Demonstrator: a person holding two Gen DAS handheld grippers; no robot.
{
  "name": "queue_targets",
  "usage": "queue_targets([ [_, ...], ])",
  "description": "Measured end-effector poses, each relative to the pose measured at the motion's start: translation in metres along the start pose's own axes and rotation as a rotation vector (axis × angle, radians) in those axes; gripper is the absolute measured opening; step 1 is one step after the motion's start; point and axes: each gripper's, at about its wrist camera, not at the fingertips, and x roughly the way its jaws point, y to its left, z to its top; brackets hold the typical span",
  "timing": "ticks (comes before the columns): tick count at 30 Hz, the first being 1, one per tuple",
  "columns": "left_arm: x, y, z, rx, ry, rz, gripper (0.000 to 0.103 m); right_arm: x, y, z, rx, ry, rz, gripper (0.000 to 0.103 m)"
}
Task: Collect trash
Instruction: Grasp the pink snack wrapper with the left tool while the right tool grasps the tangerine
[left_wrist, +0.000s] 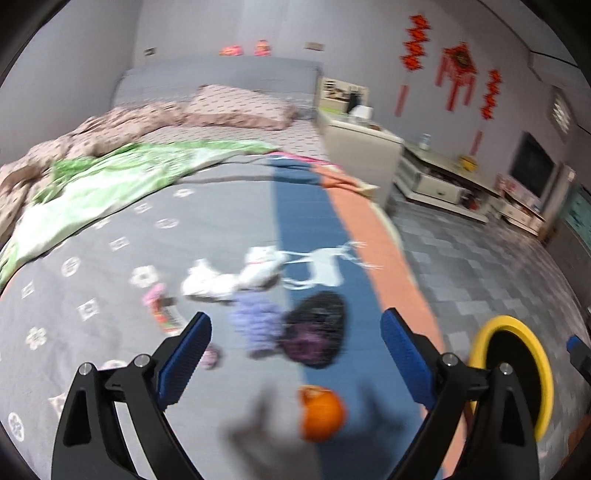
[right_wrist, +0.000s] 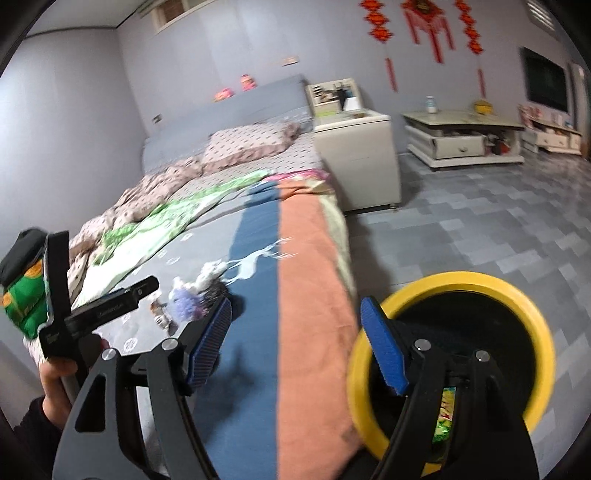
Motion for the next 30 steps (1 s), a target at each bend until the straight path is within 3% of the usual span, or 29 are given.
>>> queue_targets([
  [6,0.019,0.062,-0.004,-0.087,0.032,0.104,0.089,0.043,0.045,-0.011,-0.068,0.056,0.046,0.07],
  [14,0.062,0.12,-0.018,-0.229,0.129,0.176,0.089,0.11,0.085,-0.039,-0.135,0.177,0.081,0.07],
  [21,0.097,0.137,-0.02,-0.279,0.184,0.209,0.089,0.156,0.112,-0.061,-0.215,0.245,0.084,0.069],
  [30,0.132,0.139,-0.029,-0.297,0.237,0.177,0.088,0.192,0.128,-0.078,-0.246,0.303,0.107,0.069],
])
